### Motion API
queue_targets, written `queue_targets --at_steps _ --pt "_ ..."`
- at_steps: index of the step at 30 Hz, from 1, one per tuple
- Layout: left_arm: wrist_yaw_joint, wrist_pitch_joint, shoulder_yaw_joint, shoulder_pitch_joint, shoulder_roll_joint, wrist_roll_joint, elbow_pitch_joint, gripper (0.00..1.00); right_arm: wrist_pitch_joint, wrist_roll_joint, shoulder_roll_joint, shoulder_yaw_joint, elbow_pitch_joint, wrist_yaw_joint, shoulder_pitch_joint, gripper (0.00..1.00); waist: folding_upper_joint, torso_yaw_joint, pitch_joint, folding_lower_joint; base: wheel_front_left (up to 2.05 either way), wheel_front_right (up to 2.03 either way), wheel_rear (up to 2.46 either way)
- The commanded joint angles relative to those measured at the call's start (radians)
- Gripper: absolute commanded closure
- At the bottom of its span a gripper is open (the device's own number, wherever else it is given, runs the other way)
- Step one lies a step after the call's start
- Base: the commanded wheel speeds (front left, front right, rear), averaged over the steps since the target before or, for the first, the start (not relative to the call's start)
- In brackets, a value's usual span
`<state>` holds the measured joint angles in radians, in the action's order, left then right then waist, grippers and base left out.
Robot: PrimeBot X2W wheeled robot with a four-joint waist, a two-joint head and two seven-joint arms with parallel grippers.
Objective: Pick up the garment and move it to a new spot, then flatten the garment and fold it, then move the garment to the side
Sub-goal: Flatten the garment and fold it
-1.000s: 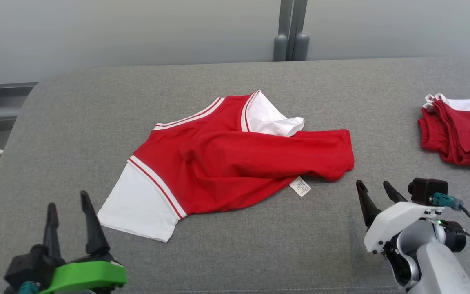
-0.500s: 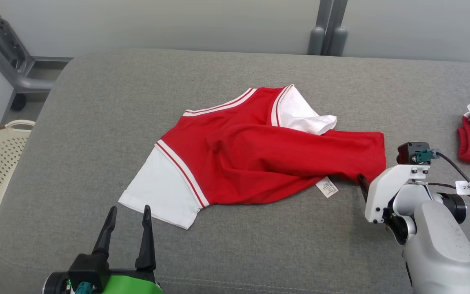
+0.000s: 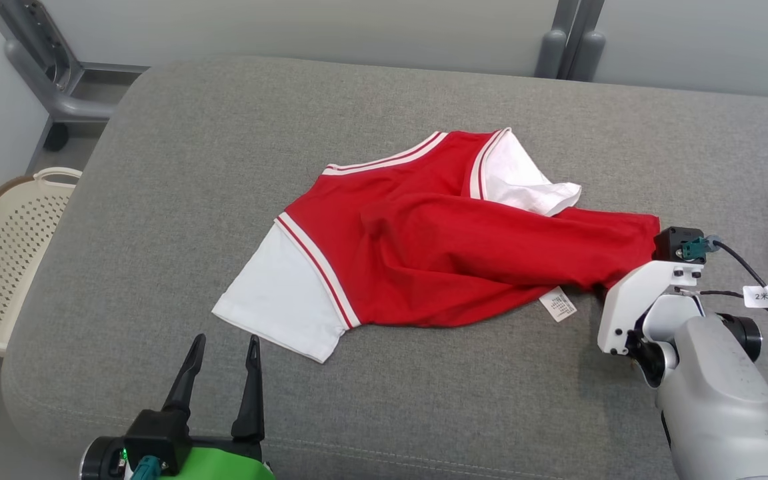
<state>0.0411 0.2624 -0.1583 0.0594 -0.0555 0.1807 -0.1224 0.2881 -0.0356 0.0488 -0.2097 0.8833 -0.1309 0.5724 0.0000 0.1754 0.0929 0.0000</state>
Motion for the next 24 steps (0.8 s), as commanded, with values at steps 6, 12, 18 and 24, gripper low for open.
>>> queue_targets --at_steps 6,12,18,24 --pt "0.001 0.003 -0.004 -0.026 0.001 -0.008 -0.005 0.0 -0.062 -0.016 0.003 0.01 0.051 0.0 0.054 1.0 0.0 0.0 0.016 0.0 0.0 0.0 0.0" --pt "-0.005 0.003 -0.003 -0.026 0.002 -0.005 -0.01 0.0 -0.104 -0.04 0.003 0.046 -0.01 0.0 0.091 1.0 0.0 -0.009 0.013 0.0 0.0 0.0 0.0" --pt "-0.004 0.003 -0.005 -0.021 0.002 -0.002 -0.009 0.0 -0.054 -0.055 0.003 0.082 -0.161 0.0 0.132 1.0 0.0 -0.014 0.012 0.0 0.0 0.0 0.0" --pt "0.007 0.003 -0.021 -0.032 0.002 -0.006 -0.013 0.0 0.076 -0.028 0.009 0.076 -0.316 0.0 0.191 1.0 0.0 0.003 0.028 0.0 0.0 0.0 0.0"
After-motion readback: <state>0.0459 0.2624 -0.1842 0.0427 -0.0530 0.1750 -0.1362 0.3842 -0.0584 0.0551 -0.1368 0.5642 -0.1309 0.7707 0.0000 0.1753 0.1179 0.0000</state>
